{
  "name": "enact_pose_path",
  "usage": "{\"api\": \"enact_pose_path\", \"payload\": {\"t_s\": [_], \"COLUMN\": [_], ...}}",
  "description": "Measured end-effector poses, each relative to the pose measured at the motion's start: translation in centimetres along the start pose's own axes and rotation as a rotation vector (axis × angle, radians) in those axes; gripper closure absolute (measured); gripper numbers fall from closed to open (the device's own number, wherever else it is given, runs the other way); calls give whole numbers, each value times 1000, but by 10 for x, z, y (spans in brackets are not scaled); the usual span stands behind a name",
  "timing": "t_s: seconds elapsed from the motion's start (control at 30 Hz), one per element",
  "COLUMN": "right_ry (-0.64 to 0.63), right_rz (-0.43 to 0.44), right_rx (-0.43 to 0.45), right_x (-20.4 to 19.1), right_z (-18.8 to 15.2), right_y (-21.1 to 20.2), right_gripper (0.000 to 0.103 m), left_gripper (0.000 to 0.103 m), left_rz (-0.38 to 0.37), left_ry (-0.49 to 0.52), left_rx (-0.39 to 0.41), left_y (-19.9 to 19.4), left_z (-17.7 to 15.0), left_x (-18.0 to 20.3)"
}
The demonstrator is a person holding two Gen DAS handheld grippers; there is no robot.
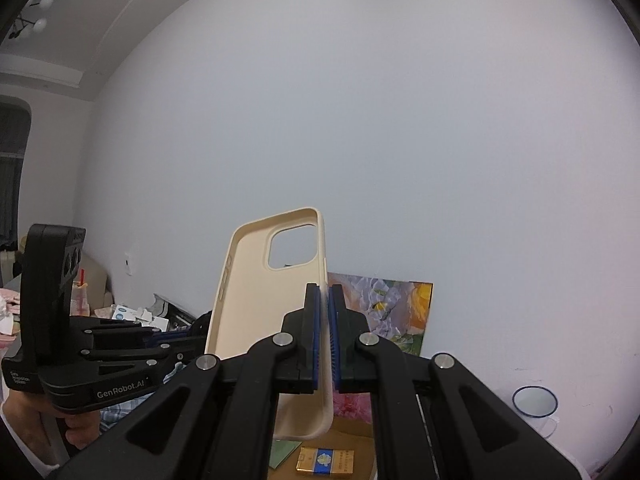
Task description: Organize soft objects
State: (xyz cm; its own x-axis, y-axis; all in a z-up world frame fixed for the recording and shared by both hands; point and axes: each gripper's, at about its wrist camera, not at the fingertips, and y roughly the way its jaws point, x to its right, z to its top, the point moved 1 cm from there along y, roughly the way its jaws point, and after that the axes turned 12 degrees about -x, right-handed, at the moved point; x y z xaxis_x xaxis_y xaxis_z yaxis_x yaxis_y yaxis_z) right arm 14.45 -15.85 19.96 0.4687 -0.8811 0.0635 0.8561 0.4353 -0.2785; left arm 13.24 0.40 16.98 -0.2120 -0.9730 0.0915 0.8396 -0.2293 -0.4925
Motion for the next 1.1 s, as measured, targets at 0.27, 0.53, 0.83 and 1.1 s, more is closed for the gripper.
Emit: {"api": "enact_pose_path", "payload": {"t_s": [0.27, 0.53, 0.83, 1.1], "right_ry": [45, 68, 92, 97], "right_rz": [-16, -12, -12, -8], "right_rx": [-59, -158, -240, -291], "right_x": [14, 23, 30, 30], "right_z": [-23, -55, -82, -97], "right_y": [38, 78, 106, 122], "right_gripper": [99, 99, 99, 99], "left_gripper": [94, 94, 94, 94], "left_rz": [23, 31, 50, 73], "left_ry": [-13, -40, -48, -58], "left_rx": [-34, -104, -183, -243], "left_y": [34, 75, 109, 132], "left_z": [9, -8, -26, -41], "left_x": [-9, -23, -32, -44]}}
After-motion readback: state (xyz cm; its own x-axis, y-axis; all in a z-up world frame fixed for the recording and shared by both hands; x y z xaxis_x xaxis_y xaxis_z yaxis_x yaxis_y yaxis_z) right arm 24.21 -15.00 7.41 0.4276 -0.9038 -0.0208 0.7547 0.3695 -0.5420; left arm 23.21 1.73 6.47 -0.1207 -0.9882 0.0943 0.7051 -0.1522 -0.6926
